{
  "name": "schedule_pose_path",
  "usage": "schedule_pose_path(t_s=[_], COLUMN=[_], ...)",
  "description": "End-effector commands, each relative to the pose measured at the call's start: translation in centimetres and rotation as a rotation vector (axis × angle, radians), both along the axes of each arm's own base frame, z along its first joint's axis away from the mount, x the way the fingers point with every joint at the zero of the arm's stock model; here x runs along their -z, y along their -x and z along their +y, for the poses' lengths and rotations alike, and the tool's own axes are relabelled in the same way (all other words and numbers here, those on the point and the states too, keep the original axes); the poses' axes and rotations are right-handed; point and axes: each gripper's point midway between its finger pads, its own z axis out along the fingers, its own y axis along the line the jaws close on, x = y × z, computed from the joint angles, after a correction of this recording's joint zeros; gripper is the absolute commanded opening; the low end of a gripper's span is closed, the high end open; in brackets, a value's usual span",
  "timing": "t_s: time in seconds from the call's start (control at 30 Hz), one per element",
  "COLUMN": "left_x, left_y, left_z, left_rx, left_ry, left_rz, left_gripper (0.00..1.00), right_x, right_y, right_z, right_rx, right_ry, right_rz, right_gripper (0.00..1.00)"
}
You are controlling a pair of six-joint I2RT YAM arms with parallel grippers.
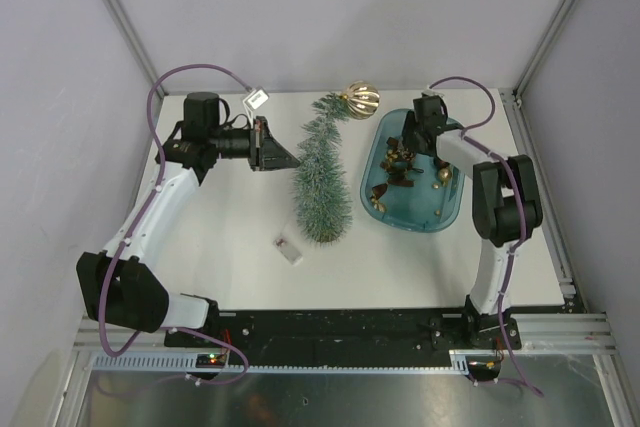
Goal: Decorate the small christmas tree
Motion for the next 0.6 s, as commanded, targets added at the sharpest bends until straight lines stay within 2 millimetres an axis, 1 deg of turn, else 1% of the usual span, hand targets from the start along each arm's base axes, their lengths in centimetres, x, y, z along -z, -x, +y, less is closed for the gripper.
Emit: schedule_pose_path(t_s=[0.0, 0.03, 0.13, 0.17, 0.23, 0.33, 0.47, 0.57], left_x=[0.1, 0.1, 0.1, 0.1, 0.3, 0.5, 0.4, 0.4], left_y=[0.0, 0.1, 0.1, 0.1, 0.1, 0.1, 0.1, 0.1], left_z=[0.1, 0.1, 0.2, 0.2, 0.2, 0.2, 0.2, 0.3], left_rx=[0.003, 0.003, -0.001, 0.000, 0.002, 0.003, 0.002, -0.001], left_ry=[0.007, 0.007, 0.007, 0.007, 0.006, 0.006, 0.007, 0.005], left_rz=[0.010, 0.009, 0.009, 0.010, 0.012, 0.016, 0.013, 0.011], left_gripper=[0.00, 0.00, 0.00, 0.00, 0.00, 0.00, 0.00, 0.00], right_x=[0.2, 0.8, 1.3, 1.3, 1.4, 1.5, 1.7, 1.7], right_y=[-1.7, -1.6, -1.4, -1.2, -0.7, -0.2, 0.0, 0.2], right_z=[-0.2, -0.3, -0.3, -0.3, -0.5, -0.6, -0.4, -0.3], right_rx=[0.001, 0.000, -0.002, 0.000, 0.002, 0.001, -0.002, -0.003], right_ry=[0.044, 0.055, 0.079, 0.089, 0.106, 0.113, 0.106, 0.101], right_rz=[0.012, 0.040, 0.081, 0.084, 0.093, 0.100, 0.109, 0.118], right_gripper=[0.55, 0.54, 0.54, 0.55, 0.61, 0.63, 0.57, 0.49])
